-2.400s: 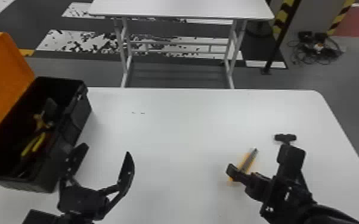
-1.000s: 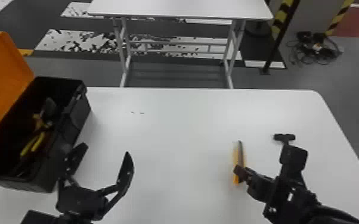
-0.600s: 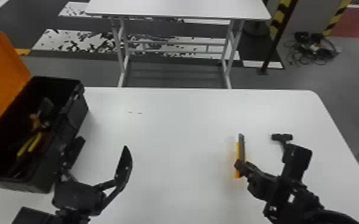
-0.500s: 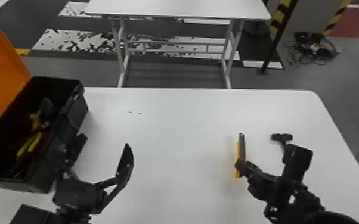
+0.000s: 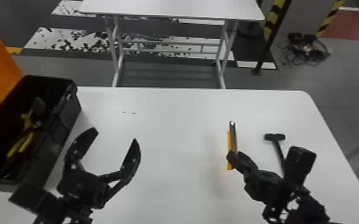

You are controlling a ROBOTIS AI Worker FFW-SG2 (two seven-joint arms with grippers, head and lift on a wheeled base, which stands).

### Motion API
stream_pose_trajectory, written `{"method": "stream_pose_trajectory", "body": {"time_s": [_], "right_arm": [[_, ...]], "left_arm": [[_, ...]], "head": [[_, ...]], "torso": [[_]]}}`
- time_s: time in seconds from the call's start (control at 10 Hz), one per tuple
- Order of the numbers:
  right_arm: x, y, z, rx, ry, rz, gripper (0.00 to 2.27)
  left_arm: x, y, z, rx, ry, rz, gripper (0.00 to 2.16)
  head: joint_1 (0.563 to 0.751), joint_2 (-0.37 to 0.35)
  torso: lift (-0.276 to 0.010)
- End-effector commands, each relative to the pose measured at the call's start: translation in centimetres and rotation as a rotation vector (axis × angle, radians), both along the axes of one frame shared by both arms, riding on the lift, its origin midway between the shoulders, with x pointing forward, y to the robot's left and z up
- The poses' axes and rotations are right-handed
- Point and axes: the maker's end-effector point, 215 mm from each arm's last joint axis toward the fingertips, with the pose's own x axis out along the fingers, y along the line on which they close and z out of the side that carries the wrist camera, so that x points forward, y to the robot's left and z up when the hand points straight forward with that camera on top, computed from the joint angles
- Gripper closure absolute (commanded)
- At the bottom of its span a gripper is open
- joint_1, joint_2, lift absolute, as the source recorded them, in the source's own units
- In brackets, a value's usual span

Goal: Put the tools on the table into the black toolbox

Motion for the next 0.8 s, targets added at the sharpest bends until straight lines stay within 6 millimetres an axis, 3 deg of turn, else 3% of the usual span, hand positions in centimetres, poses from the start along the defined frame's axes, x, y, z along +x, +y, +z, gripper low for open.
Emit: {"method": "stream_pose_trajectory", "body": {"time_s": [0.0,0.4,0.7], "right_arm": [[0.0,0.0,1.7,-0.011,-0.067,0.019,2.22],[-0.5,1.8,6.3,0.018,-0.266,0.135,2.22],[-1.5,3.9,7.9,0.038,-0.338,0.211,2.22]], "left_arm": [[0.5,-0.5,-0.6,-0.058,0.071,-0.036,0.08],[0.8,-2.8,-1.7,-0.189,0.245,-0.168,0.08],[0.3,-6.3,-2.4,-0.307,0.406,-0.300,0.08]], "head": [[0.695,-0.078],[0.695,-0.088],[0.695,-0.101]], "torso": [[-0.075],[-0.075],[-0.075]]}}
